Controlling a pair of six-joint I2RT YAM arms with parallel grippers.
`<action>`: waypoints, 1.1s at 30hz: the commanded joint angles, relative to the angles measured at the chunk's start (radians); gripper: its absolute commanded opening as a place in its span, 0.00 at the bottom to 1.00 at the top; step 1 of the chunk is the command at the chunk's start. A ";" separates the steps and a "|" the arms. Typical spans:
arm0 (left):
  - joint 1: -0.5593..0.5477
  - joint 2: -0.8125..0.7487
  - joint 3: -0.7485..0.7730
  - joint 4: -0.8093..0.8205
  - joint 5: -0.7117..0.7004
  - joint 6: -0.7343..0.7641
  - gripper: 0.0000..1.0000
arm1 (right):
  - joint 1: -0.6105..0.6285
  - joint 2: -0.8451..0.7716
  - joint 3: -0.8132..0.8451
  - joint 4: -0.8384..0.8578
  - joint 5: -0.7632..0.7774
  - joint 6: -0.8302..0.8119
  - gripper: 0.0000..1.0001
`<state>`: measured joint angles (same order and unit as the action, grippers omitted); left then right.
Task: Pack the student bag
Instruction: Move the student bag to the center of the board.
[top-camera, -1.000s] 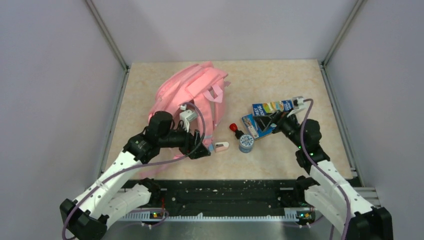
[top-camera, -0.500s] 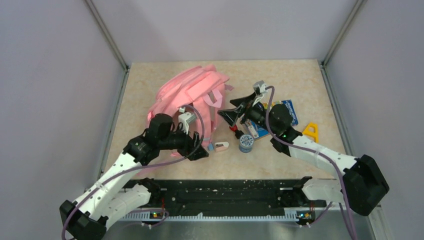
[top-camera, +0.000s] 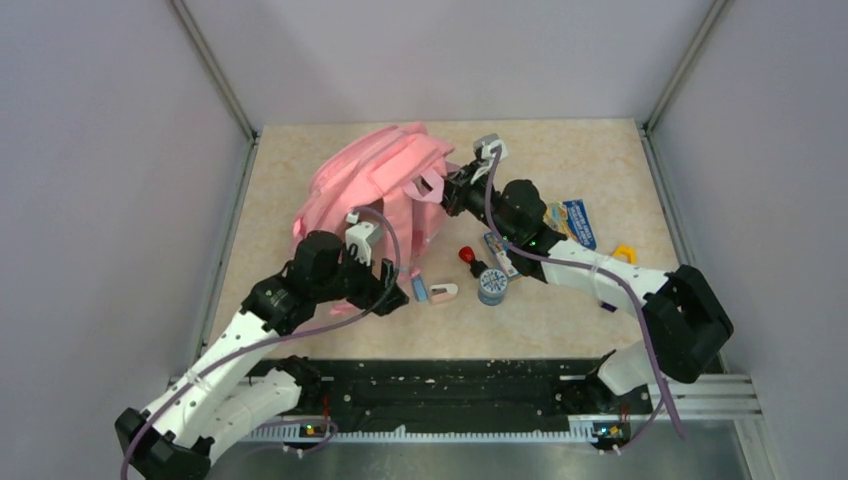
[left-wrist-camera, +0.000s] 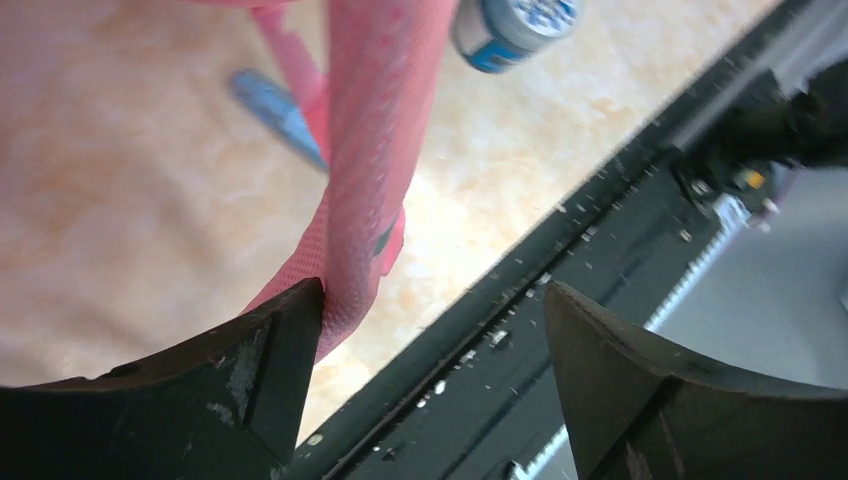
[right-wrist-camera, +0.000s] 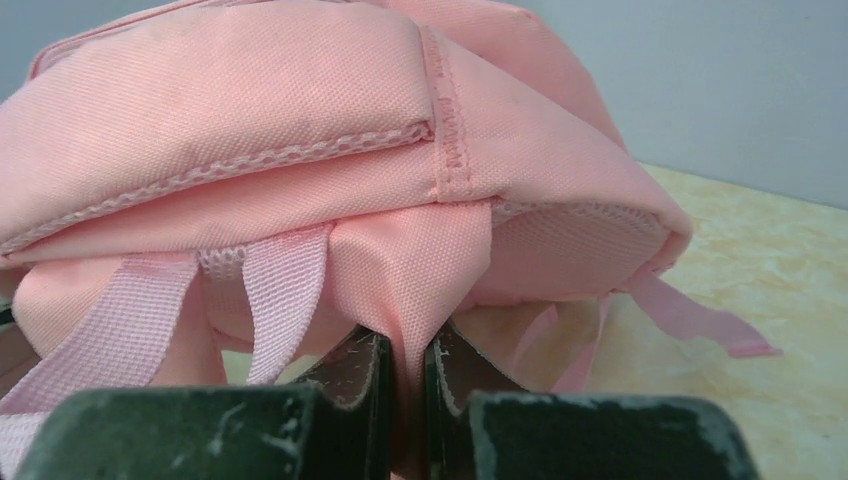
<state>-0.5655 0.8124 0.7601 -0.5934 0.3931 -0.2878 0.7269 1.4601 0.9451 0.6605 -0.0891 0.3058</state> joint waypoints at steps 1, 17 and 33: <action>0.008 -0.113 0.053 -0.041 -0.330 -0.105 0.85 | -0.031 0.005 0.083 -0.009 0.291 -0.054 0.00; 0.008 -0.224 0.155 -0.065 -0.458 -0.045 0.92 | -0.139 0.075 0.192 -0.213 0.325 -0.041 0.00; 0.009 0.070 0.213 0.023 -0.509 0.153 0.94 | -0.228 -0.226 -0.127 -0.642 0.425 0.029 0.96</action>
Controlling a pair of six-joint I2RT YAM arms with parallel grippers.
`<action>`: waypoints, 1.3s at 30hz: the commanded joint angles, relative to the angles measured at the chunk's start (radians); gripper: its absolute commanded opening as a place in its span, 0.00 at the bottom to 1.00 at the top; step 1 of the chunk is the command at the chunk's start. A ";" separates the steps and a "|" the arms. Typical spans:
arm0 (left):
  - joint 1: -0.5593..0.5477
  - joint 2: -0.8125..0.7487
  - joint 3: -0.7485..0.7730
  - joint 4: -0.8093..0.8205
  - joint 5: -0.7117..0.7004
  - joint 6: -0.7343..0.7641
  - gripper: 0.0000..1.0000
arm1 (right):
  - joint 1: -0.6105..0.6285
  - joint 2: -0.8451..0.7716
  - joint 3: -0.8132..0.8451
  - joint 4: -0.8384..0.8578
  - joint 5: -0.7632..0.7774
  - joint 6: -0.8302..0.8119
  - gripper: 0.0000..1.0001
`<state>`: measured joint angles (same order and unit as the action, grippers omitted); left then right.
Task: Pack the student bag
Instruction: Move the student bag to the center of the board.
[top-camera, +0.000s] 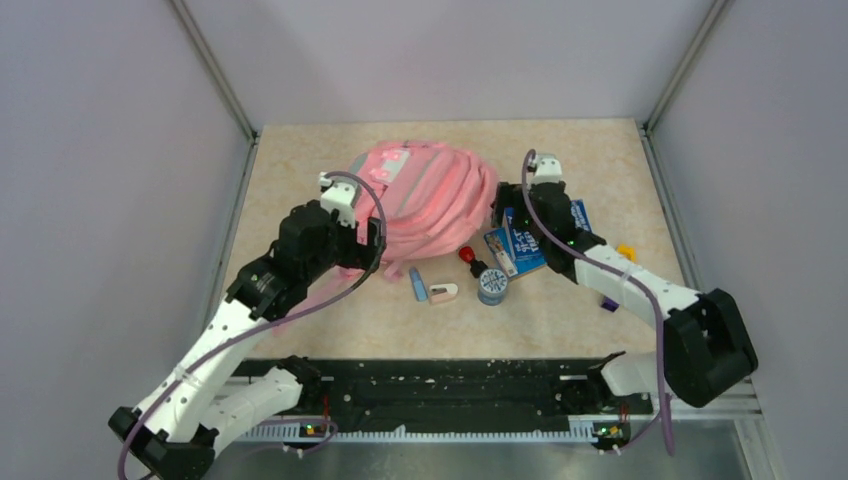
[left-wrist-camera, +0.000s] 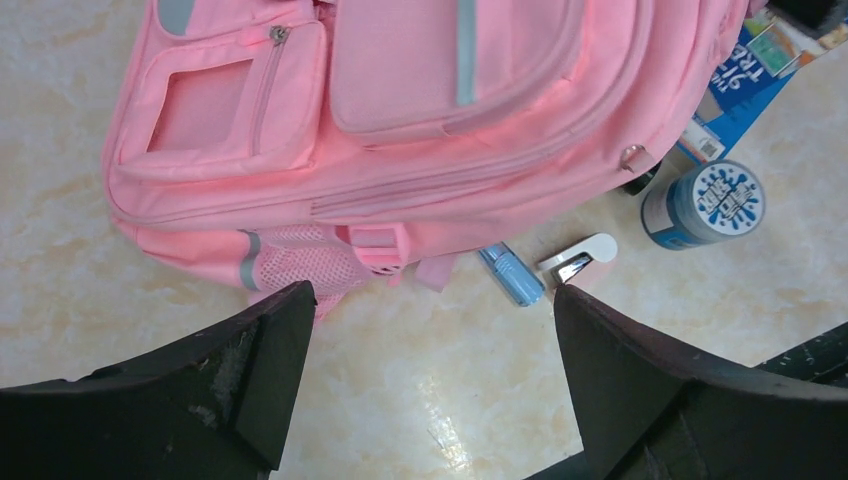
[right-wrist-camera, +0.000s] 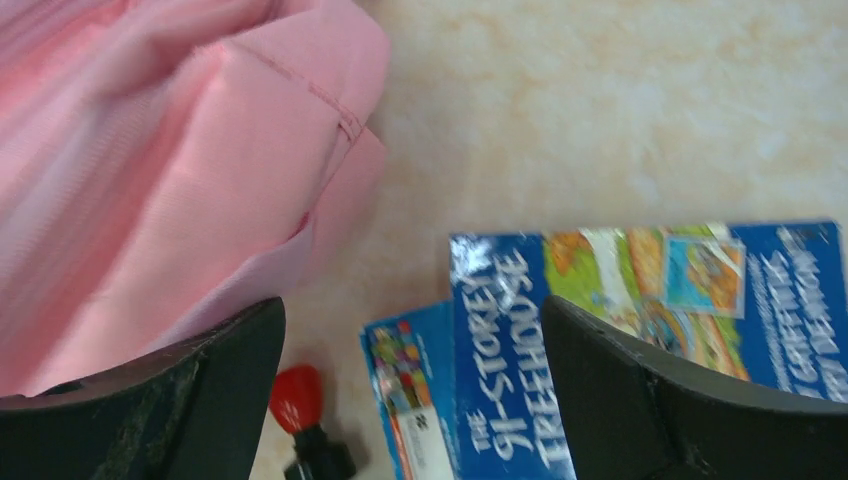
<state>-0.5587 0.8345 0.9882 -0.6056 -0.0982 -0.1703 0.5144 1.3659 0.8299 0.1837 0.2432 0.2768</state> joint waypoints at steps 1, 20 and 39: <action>0.003 0.055 -0.032 0.039 -0.030 0.018 0.94 | -0.023 -0.155 -0.027 -0.220 0.105 0.063 0.97; 0.001 -0.190 -0.650 0.457 0.019 -0.481 0.88 | -0.034 -0.463 -0.327 -0.162 -0.382 0.239 0.97; 0.003 -0.111 -0.926 0.979 -0.176 -0.478 0.63 | 0.036 -0.369 -0.326 -0.042 -0.340 0.280 0.96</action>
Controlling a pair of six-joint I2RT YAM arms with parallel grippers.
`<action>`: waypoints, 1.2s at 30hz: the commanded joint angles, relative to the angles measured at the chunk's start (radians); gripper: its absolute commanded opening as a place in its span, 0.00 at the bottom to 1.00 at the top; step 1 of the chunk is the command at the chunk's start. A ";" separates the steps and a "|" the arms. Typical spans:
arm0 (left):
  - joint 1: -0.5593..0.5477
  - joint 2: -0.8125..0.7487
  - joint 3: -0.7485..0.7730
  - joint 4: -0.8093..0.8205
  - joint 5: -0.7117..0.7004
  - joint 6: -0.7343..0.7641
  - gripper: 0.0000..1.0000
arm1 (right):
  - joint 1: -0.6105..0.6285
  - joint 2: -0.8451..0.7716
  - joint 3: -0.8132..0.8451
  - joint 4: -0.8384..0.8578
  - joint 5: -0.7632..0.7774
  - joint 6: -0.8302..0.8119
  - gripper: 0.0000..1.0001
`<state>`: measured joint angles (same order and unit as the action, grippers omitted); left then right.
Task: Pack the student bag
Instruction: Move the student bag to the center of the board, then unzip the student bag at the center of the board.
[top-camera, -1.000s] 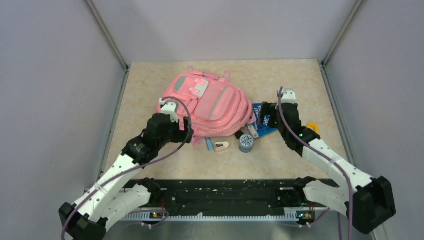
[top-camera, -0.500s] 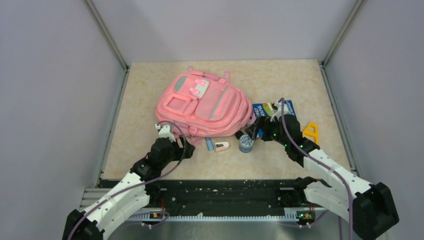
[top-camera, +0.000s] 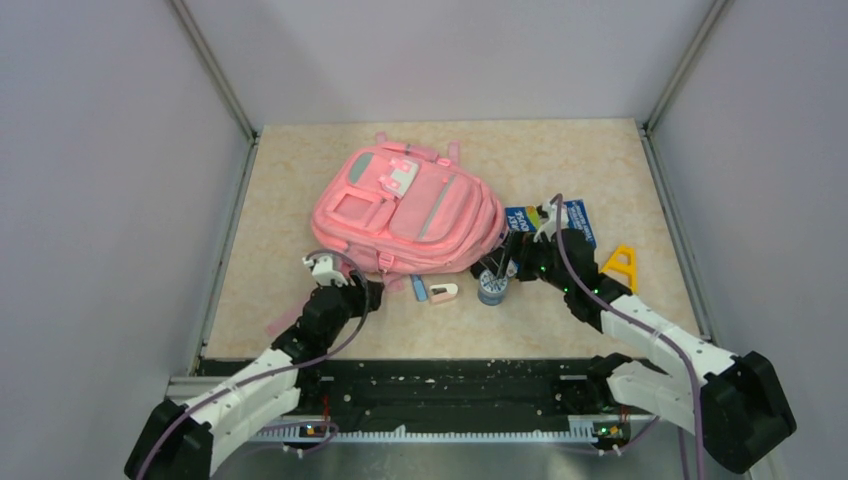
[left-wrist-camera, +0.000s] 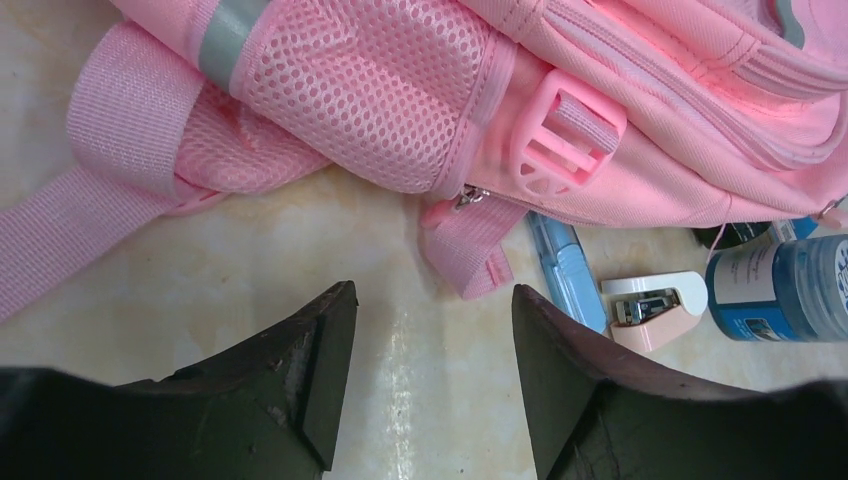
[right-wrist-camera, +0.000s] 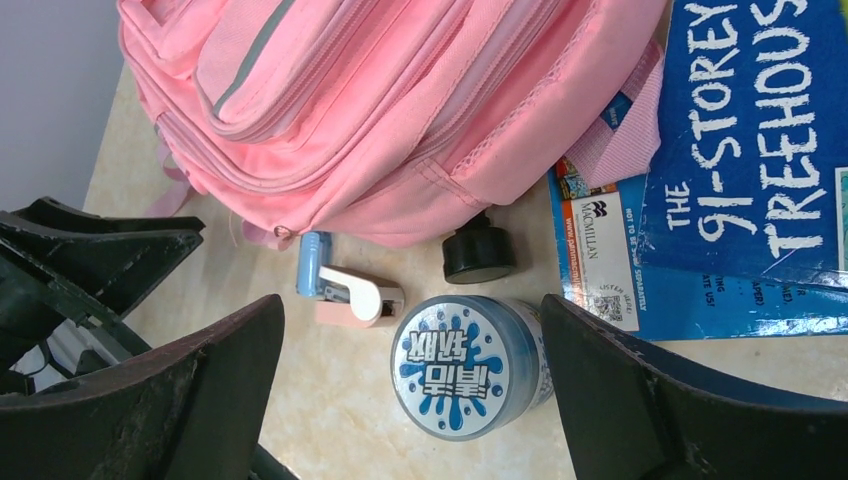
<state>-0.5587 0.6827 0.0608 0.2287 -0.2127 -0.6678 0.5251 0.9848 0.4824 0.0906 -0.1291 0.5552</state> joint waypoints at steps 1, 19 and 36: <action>0.004 0.059 0.001 0.166 -0.058 0.020 0.63 | 0.032 0.017 0.024 0.048 0.046 -0.003 0.96; 0.080 0.462 0.062 0.491 0.034 0.057 0.50 | 0.078 0.288 0.097 0.237 0.174 0.045 0.97; 0.079 0.381 0.022 0.416 0.070 0.062 0.47 | 0.078 0.429 0.156 0.291 0.313 0.199 0.99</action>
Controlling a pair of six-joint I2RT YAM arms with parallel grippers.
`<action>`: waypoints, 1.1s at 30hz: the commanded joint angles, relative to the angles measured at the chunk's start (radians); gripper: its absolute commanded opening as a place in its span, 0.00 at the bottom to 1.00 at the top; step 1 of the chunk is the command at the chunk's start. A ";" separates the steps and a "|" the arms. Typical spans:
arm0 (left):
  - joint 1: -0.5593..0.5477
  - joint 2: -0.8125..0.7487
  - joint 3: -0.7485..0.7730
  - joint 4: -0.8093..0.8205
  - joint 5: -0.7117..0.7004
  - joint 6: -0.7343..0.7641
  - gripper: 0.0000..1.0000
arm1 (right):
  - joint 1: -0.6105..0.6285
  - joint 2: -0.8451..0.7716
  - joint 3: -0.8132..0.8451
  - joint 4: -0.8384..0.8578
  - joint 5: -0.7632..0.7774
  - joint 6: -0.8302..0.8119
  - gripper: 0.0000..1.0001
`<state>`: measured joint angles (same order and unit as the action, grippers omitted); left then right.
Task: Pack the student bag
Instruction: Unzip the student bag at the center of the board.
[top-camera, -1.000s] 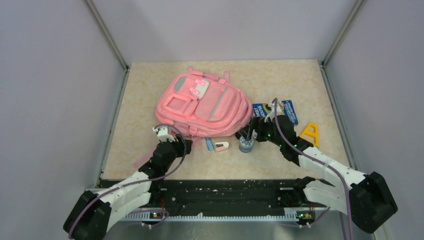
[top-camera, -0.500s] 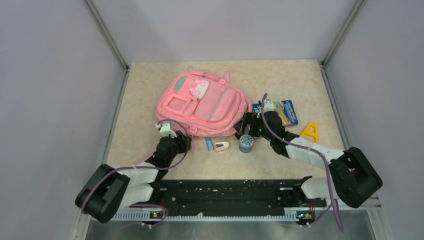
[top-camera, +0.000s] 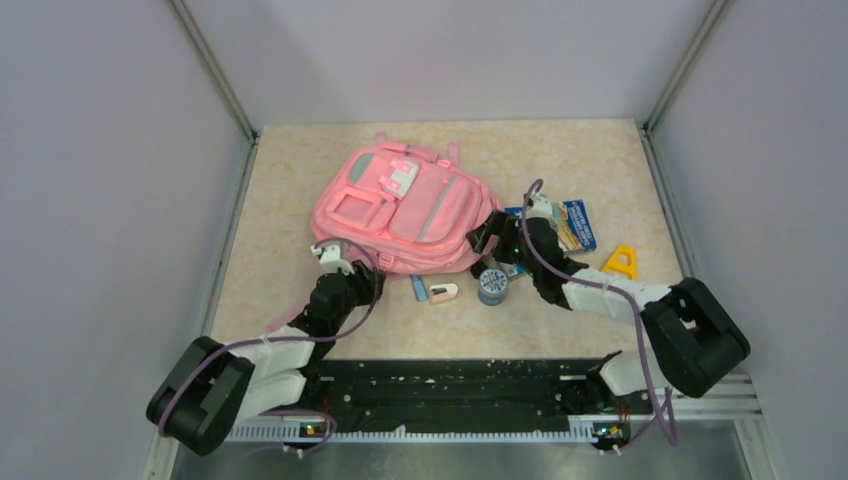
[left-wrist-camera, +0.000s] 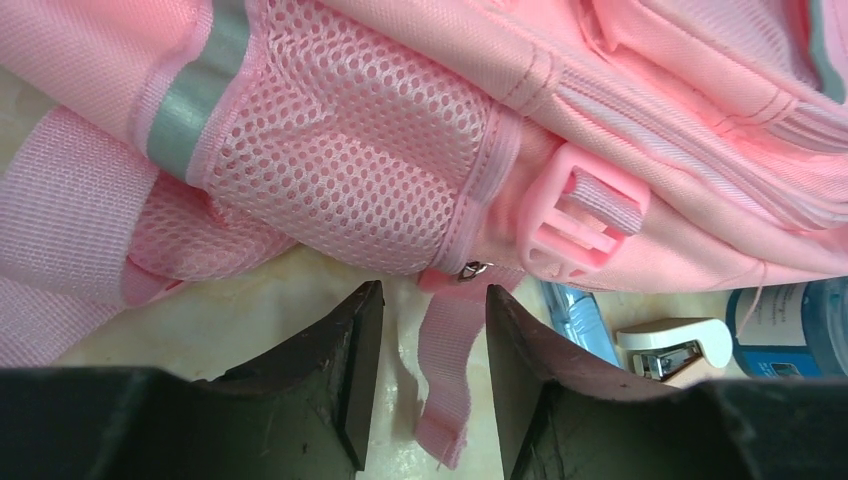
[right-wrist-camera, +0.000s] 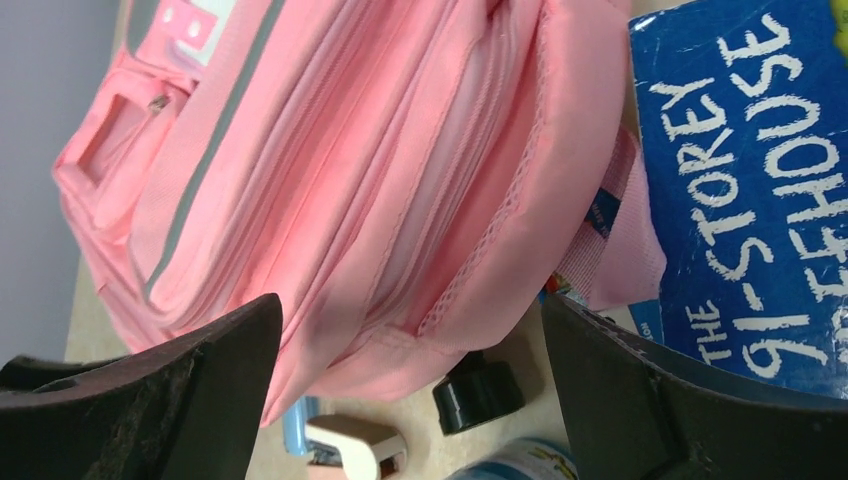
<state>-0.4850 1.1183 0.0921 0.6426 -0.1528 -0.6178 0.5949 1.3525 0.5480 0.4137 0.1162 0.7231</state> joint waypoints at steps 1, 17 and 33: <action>0.005 -0.075 -0.012 -0.015 0.007 0.011 0.47 | 0.008 0.081 0.104 -0.046 0.069 0.031 0.99; 0.008 -0.726 -0.017 -0.509 -0.048 -0.092 0.53 | 0.006 0.096 0.323 -0.019 -0.066 0.079 0.00; 0.010 -0.574 -0.029 -0.357 0.113 -0.141 0.54 | 0.006 -0.002 0.459 -0.082 -0.111 0.113 0.00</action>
<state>-0.4793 0.4858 0.0505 0.1738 -0.0704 -0.7509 0.5926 1.4326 0.9077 0.2146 0.0498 0.8082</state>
